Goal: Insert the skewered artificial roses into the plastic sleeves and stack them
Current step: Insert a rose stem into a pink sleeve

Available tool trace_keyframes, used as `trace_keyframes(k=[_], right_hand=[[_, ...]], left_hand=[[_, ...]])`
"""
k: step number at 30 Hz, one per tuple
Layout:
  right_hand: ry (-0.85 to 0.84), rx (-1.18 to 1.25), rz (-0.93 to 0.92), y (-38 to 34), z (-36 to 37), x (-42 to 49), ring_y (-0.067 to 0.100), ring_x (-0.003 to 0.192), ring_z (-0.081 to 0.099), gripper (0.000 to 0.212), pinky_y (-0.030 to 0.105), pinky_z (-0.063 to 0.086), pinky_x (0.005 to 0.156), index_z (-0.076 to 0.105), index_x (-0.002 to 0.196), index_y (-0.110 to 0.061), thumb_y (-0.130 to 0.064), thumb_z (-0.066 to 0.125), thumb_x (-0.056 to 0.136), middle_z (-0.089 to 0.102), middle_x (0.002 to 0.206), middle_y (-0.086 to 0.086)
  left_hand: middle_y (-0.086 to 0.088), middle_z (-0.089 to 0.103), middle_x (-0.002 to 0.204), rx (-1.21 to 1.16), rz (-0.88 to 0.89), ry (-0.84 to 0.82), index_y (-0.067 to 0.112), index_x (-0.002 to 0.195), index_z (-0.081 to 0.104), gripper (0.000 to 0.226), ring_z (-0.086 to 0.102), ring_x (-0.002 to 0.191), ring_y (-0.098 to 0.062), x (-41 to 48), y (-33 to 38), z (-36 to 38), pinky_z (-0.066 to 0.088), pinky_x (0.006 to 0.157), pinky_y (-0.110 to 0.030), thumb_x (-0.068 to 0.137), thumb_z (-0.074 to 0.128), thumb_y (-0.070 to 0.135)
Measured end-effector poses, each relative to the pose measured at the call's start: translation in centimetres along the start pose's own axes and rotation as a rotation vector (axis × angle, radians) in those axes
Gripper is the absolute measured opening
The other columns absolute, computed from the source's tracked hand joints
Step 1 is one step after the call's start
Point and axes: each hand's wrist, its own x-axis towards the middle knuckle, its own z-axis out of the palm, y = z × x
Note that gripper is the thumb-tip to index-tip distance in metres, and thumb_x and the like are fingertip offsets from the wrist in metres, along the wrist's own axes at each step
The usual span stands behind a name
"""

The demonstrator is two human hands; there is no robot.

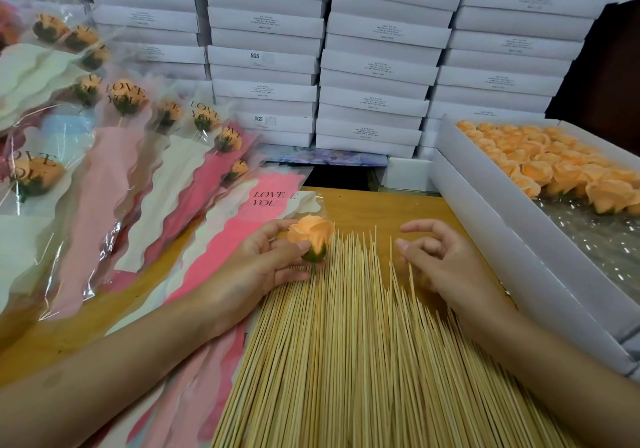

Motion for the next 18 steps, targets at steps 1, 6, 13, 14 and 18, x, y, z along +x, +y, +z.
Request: trace_keyframes(k=[1,6,13,14,18], right_hand=[[-0.004,0.040,0.030,-0.1,0.0,0.0,0.008,0.055,0.056,0.014,0.019,0.039,0.045,0.060,0.107,-0.025,-0.021,0.063,0.093,0.066,0.065,-0.003],[-0.059,0.193,0.108,-1.1,0.5,-0.4,0.014,0.060,0.069,0.024,0.019,0.038,0.034,0.056,0.111,-0.017,-0.018,0.065,0.089,0.066,0.068,-0.002],[-0.251,0.337,0.326,-2.2,0.9,-0.8,0.018,0.084,0.074,0.059,0.022,0.057,0.058,0.053,0.119,-0.012,-0.020,0.074,0.064,0.076,0.093,0.006],[-0.284,0.352,0.345,-2.2,0.9,-0.8,0.019,0.087,0.074,0.061,0.022,0.057,0.061,0.053,0.121,-0.011,-0.016,0.075,0.064,0.076,0.096,0.008],[-0.390,0.485,0.404,-2.4,0.9,-1.0,0.023,0.095,0.073,0.063,0.022,0.058,0.068,0.052,0.125,-0.009,0.000,0.071,0.066,0.074,0.103,0.015]], left_hand=[[-0.021,0.052,0.112,0.002,-0.001,0.000,0.003,0.131,0.048,0.057,0.051,0.103,-0.032,0.0,0.0,0.0,0.059,0.071,-0.023,0.078,0.065,0.013],[-0.022,0.053,0.110,-0.002,0.002,-0.001,0.005,0.128,0.049,0.054,0.053,0.103,-0.035,-0.1,0.0,0.1,0.058,0.067,-0.022,0.076,0.064,0.012],[-0.022,0.052,0.109,0.009,0.003,-0.009,0.002,0.132,0.047,0.058,0.051,0.103,-0.035,-0.1,0.0,0.2,0.058,0.068,-0.022,0.077,0.064,0.011],[-0.021,0.051,0.110,0.009,0.001,-0.010,0.002,0.132,0.047,0.058,0.051,0.103,-0.035,-0.1,0.0,0.2,0.058,0.068,-0.022,0.077,0.064,0.011],[-0.021,0.051,0.111,0.022,0.004,-0.010,0.002,0.132,0.047,0.058,0.053,0.102,-0.033,-0.1,0.0,0.1,0.058,0.069,-0.022,0.077,0.064,0.012]])
